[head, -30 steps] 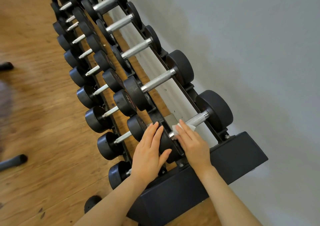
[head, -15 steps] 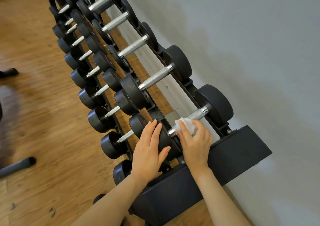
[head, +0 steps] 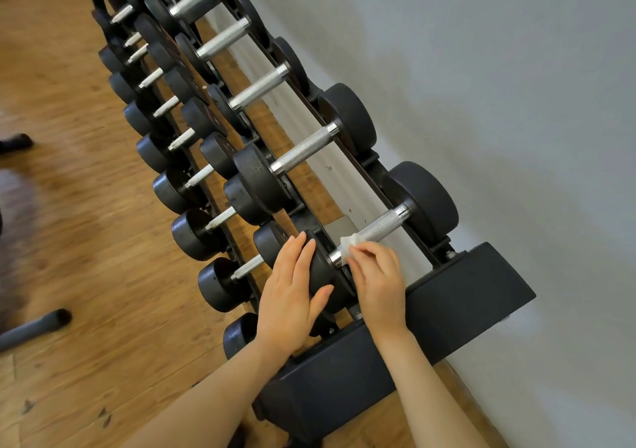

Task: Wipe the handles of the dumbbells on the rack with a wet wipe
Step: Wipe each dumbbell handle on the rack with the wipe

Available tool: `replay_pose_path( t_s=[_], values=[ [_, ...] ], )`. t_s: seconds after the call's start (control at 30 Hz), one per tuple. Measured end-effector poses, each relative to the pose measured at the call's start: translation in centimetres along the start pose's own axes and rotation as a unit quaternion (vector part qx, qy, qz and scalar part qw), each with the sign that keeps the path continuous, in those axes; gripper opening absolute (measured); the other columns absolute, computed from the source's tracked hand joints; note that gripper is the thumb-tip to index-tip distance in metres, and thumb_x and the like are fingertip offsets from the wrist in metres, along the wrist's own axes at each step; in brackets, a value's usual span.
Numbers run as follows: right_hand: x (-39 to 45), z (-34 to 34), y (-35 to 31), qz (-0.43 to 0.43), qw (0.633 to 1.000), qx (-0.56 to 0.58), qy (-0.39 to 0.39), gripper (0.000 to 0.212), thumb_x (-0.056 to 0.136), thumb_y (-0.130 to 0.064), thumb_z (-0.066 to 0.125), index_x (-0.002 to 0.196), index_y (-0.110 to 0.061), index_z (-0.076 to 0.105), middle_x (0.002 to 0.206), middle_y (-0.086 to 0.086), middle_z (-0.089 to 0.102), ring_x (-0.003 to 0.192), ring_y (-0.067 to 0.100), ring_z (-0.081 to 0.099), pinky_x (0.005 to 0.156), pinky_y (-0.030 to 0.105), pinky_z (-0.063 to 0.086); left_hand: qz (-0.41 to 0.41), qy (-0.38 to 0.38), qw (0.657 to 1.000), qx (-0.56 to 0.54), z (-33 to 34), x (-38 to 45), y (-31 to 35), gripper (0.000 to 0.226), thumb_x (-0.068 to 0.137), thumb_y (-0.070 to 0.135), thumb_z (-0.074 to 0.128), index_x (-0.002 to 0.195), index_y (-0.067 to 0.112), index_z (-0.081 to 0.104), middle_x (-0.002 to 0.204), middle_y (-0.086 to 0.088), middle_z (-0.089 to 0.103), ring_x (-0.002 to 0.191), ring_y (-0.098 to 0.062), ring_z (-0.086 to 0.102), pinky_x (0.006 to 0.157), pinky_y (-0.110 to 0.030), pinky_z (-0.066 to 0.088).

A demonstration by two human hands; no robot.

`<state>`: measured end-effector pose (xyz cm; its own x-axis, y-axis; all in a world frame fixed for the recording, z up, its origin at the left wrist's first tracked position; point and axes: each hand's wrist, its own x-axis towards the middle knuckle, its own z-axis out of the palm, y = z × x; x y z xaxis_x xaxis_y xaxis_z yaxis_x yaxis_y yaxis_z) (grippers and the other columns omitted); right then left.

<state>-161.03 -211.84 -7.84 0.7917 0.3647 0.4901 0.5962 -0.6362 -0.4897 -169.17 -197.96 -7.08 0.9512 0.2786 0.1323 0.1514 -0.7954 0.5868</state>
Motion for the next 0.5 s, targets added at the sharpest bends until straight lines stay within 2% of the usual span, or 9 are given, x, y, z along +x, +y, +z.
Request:
replay_pose_path(
  t_s=[0.17,0.33,0.5],
  values=[
    [-0.04,0.24,0.02,0.032,0.999,0.030,0.030,0.023,0.092,-0.018,0.060,0.104,-0.001,0.071,0.103,0.008,0.064,0.094,0.014,0.057,0.084,0.015,0.048,0.002,-0.005,1.000,0.008,0.01,0.05,-0.11,0.073,0.090,0.043,0.053,0.152,0.018,0.024,0.160,-0.005,0.026,0.148,-0.020,0.019,0.115,-0.041,0.020],
    [-0.55,0.41,-0.15,0.017,0.997,0.069,-0.020,0.020,0.088,-0.016,0.064,0.102,-0.002,0.071,0.099,0.007,0.063,0.091,0.012,0.059,0.078,0.020,0.054,-0.002,-0.010,1.000,0.015,-0.14,-0.03,-0.07,0.073,0.089,0.043,0.052,0.152,0.019,0.023,0.160,-0.004,0.025,0.148,-0.021,0.021,0.115,-0.040,0.019],
    [0.01,0.05,0.32,0.101,0.988,0.108,0.032,0.015,0.085,-0.006,0.071,0.099,-0.003,0.072,0.100,0.003,0.059,0.090,0.009,0.057,0.079,0.018,0.052,0.003,-0.004,1.000,0.011,-0.19,-0.05,0.02,0.071,0.091,0.043,0.052,0.151,0.022,0.020,0.159,-0.005,0.026,0.148,-0.022,0.022,0.115,-0.040,0.020]
  ],
)
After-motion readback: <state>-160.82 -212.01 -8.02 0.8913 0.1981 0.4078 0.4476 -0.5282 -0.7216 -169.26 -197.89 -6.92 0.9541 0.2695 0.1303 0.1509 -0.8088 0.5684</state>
